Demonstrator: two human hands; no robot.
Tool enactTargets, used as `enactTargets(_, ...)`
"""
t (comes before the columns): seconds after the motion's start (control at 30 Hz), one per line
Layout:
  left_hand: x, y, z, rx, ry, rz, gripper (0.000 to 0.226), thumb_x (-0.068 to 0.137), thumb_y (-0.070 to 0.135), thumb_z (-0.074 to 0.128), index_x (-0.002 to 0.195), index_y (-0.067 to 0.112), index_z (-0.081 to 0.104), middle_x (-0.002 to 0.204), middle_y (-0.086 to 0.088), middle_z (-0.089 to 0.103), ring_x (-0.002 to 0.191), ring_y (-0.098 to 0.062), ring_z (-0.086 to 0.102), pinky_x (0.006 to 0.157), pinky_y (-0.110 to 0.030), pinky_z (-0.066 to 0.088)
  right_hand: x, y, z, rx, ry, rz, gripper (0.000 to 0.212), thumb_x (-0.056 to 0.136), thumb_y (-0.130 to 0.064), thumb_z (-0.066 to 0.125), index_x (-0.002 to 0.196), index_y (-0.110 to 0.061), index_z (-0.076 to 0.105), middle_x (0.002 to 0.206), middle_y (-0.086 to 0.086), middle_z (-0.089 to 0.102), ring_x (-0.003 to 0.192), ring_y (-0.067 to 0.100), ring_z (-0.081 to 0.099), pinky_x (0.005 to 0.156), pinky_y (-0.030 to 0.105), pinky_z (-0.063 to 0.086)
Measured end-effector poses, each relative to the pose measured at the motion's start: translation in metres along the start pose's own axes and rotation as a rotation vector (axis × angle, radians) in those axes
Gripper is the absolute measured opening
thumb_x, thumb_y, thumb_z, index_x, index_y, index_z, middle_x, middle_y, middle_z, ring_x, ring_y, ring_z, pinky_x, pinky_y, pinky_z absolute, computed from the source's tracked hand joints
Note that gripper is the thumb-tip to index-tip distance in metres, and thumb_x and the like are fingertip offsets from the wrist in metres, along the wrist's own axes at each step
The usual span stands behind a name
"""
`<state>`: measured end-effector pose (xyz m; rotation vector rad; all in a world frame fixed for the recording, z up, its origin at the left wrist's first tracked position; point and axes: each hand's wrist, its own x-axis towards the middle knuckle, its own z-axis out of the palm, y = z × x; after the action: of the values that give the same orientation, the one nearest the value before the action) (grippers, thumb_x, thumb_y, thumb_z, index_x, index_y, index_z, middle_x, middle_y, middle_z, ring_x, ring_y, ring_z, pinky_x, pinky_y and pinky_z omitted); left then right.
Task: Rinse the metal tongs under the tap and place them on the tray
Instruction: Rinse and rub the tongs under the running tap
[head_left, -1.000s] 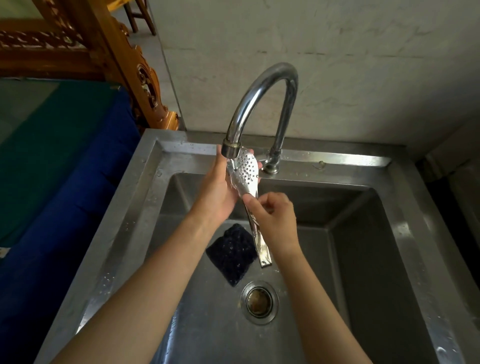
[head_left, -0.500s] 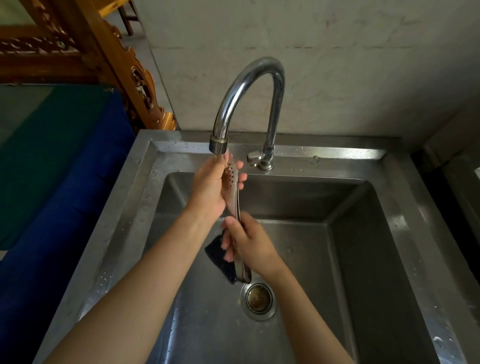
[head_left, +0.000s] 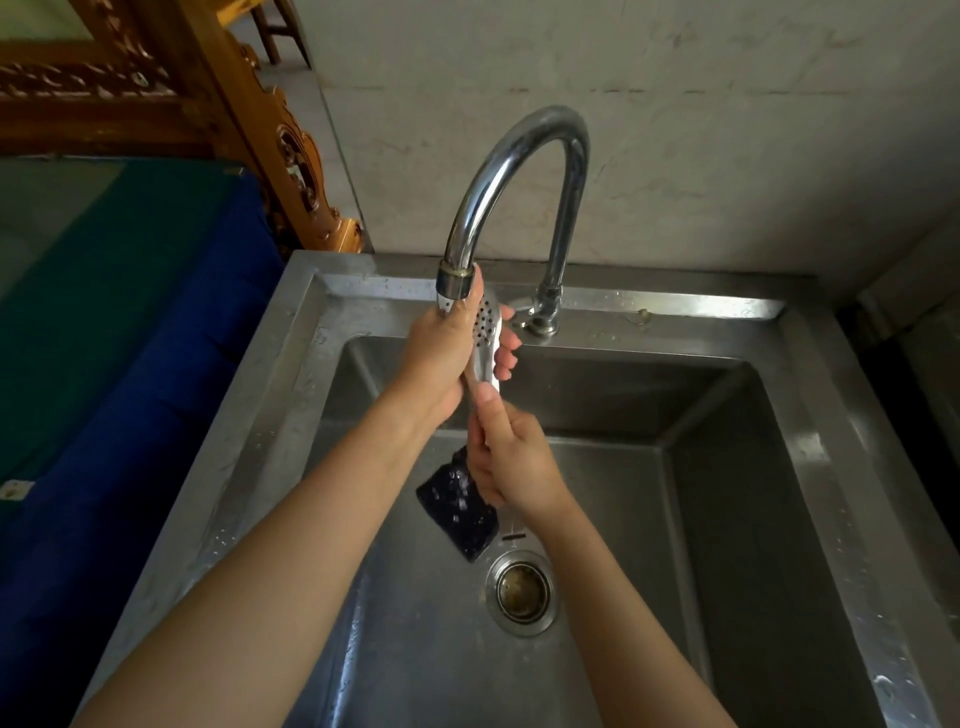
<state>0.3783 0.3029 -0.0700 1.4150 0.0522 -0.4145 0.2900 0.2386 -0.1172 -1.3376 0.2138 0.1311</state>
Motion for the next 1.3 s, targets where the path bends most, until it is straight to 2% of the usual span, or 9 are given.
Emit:
enactTargets(0.2, -0.009, -0.019, 0.016, -0.111, 0.123, 0.238, 0.020, 0.092, 0.009, 0.053, 0.111, 0.005, 0.048, 0.102, -0.005, 0.067, 0.081, -0.008, 0.069, 0.069, -0.021, 0.055, 0.011, 0.002, -0.004, -0.071, 0.161, -0.047, 0.047, 0.097, -0.036, 0.039, 0.054, -0.017, 0.035, 0.037, -0.012, 0.033, 0.031, 0.002, 0.028, 0.033, 0.015, 0.025)
enactTargets(0.37, -0.007, -0.026, 0.013, 0.265, 0.332, 0.404, 0.063, 0.080, 0.023, 0.070, 0.133, 0.010, 0.036, 0.124, -0.011, 0.053, 0.105, -0.014, 0.060, 0.083, -0.027, 0.054, 0.008, 0.012, 0.001, -0.547, 0.246, -0.071, 0.036, 0.096, -0.035, 0.042, 0.072, -0.008, 0.048, 0.062, 0.007, 0.057, 0.053, 0.014, 0.052, 0.051, 0.032, 0.041)
enactTargets(0.47, 0.006, -0.020, 0.014, 0.406, 0.462, 0.494, 0.042, 0.090, 0.028, 0.056, 0.125, 0.007, 0.045, 0.107, -0.012, 0.057, 0.089, -0.013, 0.058, 0.079, -0.017, 0.051, 0.004, 0.016, 0.012, -0.832, 0.304, -0.148, 0.026, 0.097, -0.034, 0.037, 0.086, -0.010, 0.039, 0.082, 0.018, 0.065, 0.071, 0.039, 0.058, 0.055, 0.040, 0.037)
enactTargets(0.57, 0.016, -0.014, 0.011, 0.296, 0.370, 0.354, 0.030, 0.096, 0.017, 0.046, 0.125, 0.009, 0.050, 0.100, -0.006, 0.062, 0.077, -0.011, 0.064, 0.067, -0.020, 0.056, 0.000, 0.016, 0.010, -0.915, 0.352, -0.237, 0.019, 0.097, -0.030, 0.041, 0.101, -0.011, 0.044, 0.093, 0.008, 0.062, 0.076, 0.030, 0.059, 0.060, 0.038, 0.041)
enactTargets(0.7, 0.019, -0.002, 0.004, -0.210, 0.112, 0.126, 0.013, 0.093, 0.016, 0.053, 0.104, 0.017, 0.060, 0.099, -0.009, 0.070, 0.071, -0.018, 0.071, 0.063, -0.027, 0.058, -0.005, 0.011, -0.008, -0.369, 0.068, -0.117, 0.028, 0.093, -0.029, 0.052, 0.092, -0.002, 0.046, 0.058, -0.003, 0.050, 0.043, 0.010, 0.046, 0.044, 0.024, 0.041)
enactTargets(0.83, 0.011, -0.010, 0.011, -0.156, 0.161, 0.070, 0.026, 0.088, 0.033, 0.061, 0.094, 0.008, 0.065, 0.067, -0.004, 0.071, 0.049, -0.014, 0.063, 0.045, -0.023, 0.050, -0.008, 0.016, -0.017, -0.072, -0.111, 0.016, 0.028, 0.095, -0.030, 0.049, 0.081, -0.006, 0.045, 0.045, -0.006, 0.043, 0.032, 0.009, 0.036, 0.034, 0.020, 0.032)
enactTargets(1.03, -0.006, -0.035, 0.019, 0.321, 0.276, 0.382, 0.038, 0.080, 0.014, 0.070, 0.106, 0.015, 0.043, 0.094, -0.006, 0.059, 0.056, -0.006, 0.061, 0.049, -0.018, 0.050, 0.001, 0.028, -0.007, -0.424, 0.200, -0.058, 0.030, 0.094, -0.031, 0.049, 0.068, -0.020, 0.038, 0.054, -0.006, 0.044, 0.047, 0.005, 0.038, 0.050, 0.026, 0.033)
enactTargets(1.2, 0.009, -0.009, 0.003, 0.033, 0.384, 0.041, 0.028, 0.097, 0.028, 0.044, 0.078, 0.010, 0.056, 0.060, -0.007, 0.062, 0.038, -0.012, 0.059, 0.038, -0.023, 0.048, -0.008, 0.036, -0.010, -0.626, 0.156, -0.136, 0.020, 0.094, -0.034, 0.049, 0.081, -0.020, 0.045, 0.055, -0.011, 0.045, 0.043, 0.001, 0.042, 0.044, 0.015, 0.030)
enactTargets(1.3, 0.006, -0.004, 0.005, -0.161, 0.231, -0.031, 0.029, 0.099, 0.023, 0.038, 0.085, 0.008, 0.058, 0.061, -0.005, 0.068, 0.053, -0.015, 0.066, 0.052, -0.029, 0.056, -0.004, 0.033, -0.012, -0.627, 0.216, -0.123, 0.025, 0.094, -0.035, 0.049, 0.084, -0.013, 0.047, 0.056, -0.009, 0.044, 0.044, 0.004, 0.038, 0.043, 0.018, 0.029)
